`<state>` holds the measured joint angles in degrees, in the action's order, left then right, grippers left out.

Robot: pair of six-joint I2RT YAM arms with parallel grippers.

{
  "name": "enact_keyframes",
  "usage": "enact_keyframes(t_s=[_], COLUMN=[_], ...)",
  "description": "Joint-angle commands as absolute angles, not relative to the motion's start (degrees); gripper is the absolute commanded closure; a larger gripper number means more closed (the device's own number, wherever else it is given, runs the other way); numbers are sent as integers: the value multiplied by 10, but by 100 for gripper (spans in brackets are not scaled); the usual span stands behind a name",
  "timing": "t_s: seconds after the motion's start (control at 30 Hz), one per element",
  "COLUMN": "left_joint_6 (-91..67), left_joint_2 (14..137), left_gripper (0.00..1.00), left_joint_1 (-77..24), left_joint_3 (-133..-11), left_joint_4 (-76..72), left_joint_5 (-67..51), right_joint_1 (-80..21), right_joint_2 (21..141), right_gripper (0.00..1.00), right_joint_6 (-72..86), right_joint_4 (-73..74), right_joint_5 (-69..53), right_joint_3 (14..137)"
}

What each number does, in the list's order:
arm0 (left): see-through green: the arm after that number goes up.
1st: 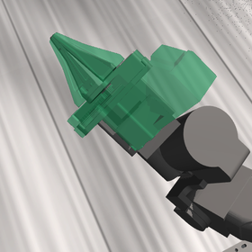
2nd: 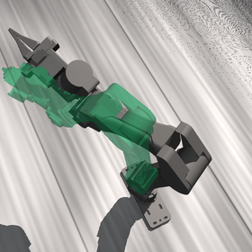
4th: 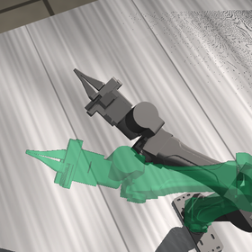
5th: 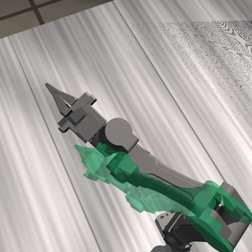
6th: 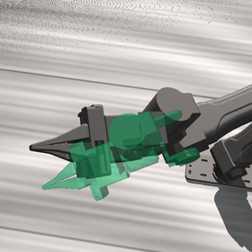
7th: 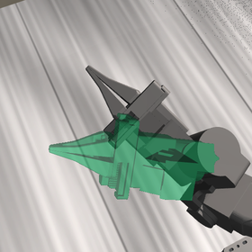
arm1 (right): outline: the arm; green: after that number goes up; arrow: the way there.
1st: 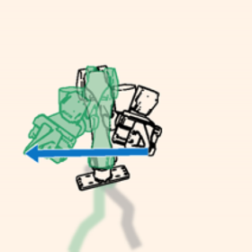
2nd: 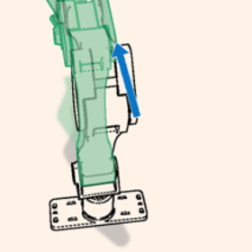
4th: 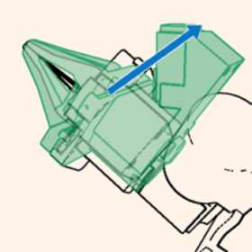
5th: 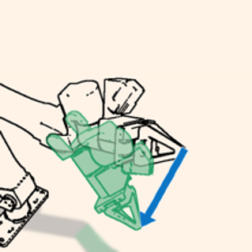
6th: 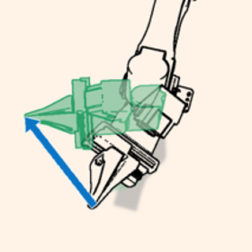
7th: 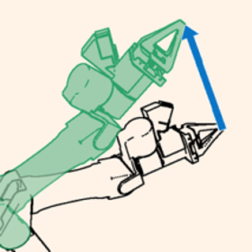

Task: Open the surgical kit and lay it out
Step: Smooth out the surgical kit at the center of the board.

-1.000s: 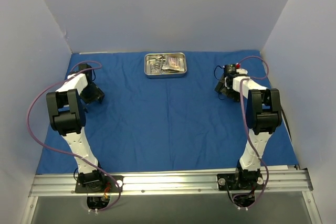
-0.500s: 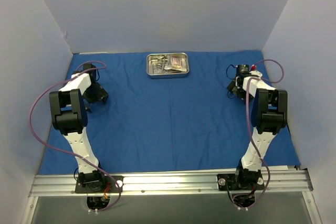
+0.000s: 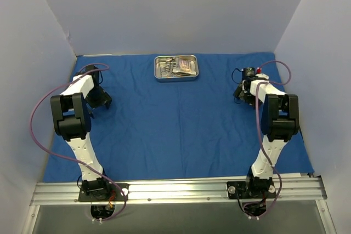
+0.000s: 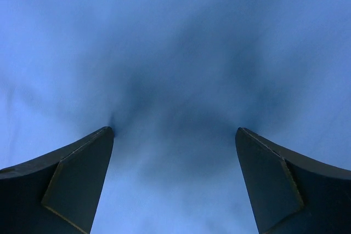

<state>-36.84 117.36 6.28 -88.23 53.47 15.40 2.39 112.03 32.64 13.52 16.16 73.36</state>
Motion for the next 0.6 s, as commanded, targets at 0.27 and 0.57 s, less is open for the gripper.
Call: enact_keyframes(t_s=[0.27,0.57], left_joint_6=[-324,-330], left_joint_2=[1109,1115], left_gripper=[6,6], left_joint_1=[76,129], left_joint_3=[-911,-874], left_joint_4=[504,502], left_joint_5=[220,239], right_joint_1=[-211,-370], right_joint_2=[970,947], right_gripper=[11,11], right_joint_6=[276,319], right_joint_4=[231,211], right_joint_5=[127,103], right_joint_3=[698,603])
